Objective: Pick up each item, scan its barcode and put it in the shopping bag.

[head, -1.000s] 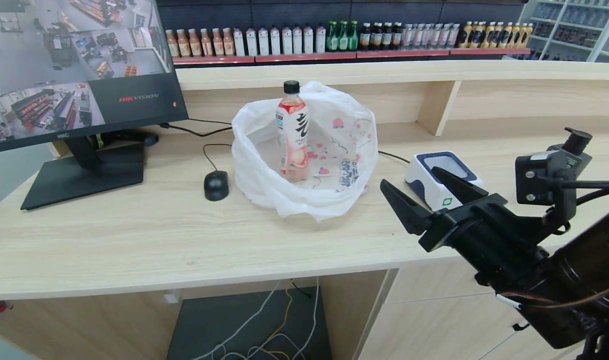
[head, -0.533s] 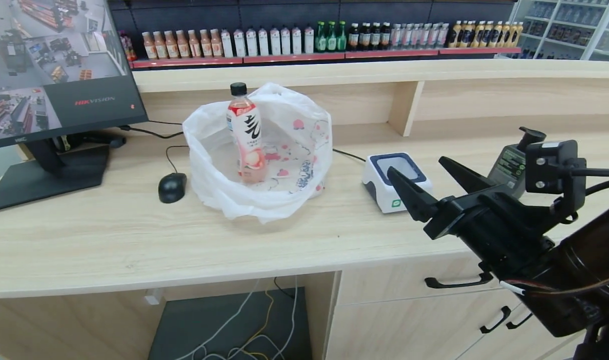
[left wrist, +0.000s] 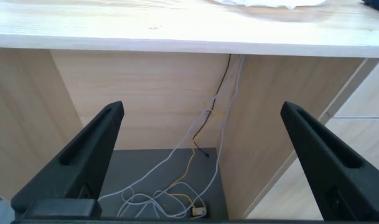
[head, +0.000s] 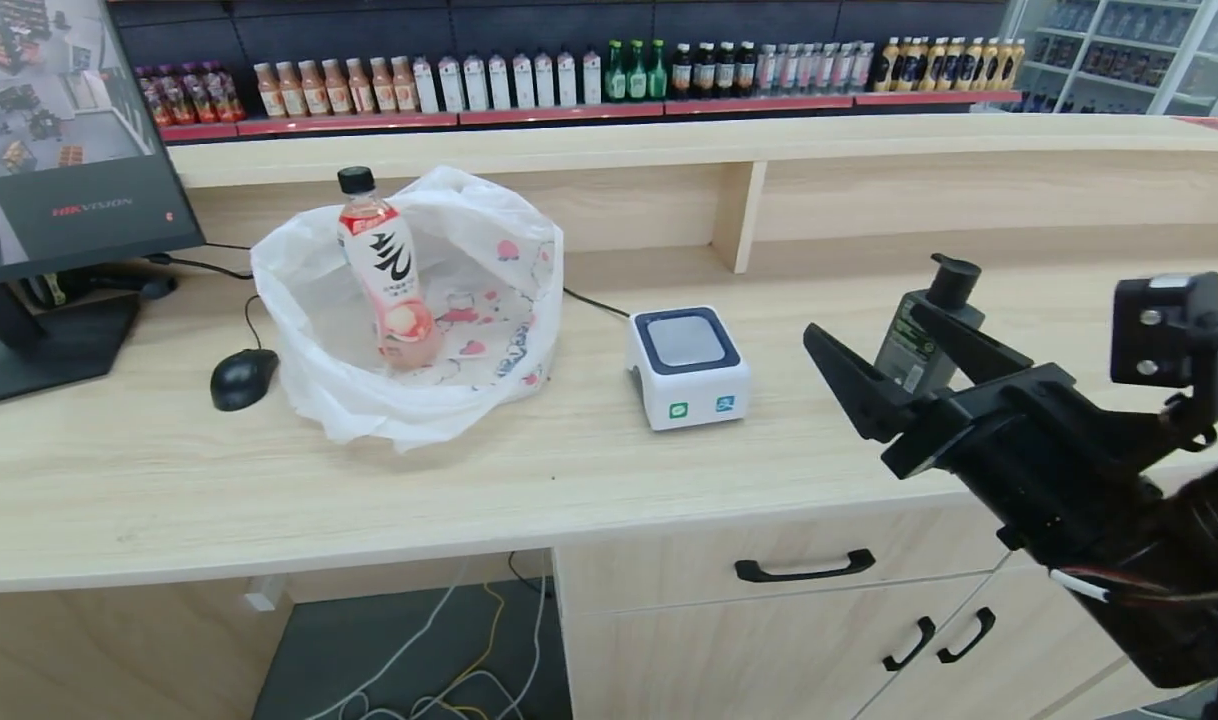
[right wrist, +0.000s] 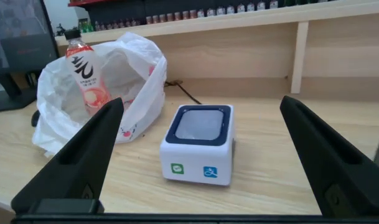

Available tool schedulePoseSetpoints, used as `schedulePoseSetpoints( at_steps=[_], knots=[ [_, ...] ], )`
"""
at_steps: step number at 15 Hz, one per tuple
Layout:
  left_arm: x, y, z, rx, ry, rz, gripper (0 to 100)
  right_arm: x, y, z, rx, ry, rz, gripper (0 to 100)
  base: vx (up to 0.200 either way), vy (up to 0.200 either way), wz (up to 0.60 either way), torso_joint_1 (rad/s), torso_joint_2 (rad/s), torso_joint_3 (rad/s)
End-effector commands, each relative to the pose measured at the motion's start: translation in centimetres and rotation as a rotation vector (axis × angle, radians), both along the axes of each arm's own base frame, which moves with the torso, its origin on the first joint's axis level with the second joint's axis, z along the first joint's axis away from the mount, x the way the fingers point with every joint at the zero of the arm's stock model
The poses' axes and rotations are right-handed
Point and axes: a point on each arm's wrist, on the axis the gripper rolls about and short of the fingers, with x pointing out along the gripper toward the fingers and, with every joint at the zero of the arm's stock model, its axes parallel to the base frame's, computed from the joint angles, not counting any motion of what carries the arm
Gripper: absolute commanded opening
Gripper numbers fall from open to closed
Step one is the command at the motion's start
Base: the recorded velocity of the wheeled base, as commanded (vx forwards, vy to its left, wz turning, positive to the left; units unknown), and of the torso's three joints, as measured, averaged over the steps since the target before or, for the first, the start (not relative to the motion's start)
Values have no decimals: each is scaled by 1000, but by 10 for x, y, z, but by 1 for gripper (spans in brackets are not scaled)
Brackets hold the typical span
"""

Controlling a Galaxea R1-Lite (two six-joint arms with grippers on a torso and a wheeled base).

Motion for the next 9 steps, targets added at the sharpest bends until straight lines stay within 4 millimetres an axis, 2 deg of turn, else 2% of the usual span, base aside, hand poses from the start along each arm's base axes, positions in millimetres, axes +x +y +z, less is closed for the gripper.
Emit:
schedulePoseSetpoints(
  at_steps=[1, 6, 9],
  knots=[
    [0, 0, 0, -2, -1, 0, 100, -21, -17, 4, 5, -22, -10, 100, 0, -200, 0, 2, -2, 2],
    [0, 0, 0, -3, -1, 0, 100, -51, -46, -7, -30, -11, -53, 100, 0, -200, 0, -1, 1, 2],
    [0, 0, 0, 1, -2, 0, 100, -49, -43, -16, -68, 25, -46, 100, 0, -200, 0, 4, -4, 1]
  ],
)
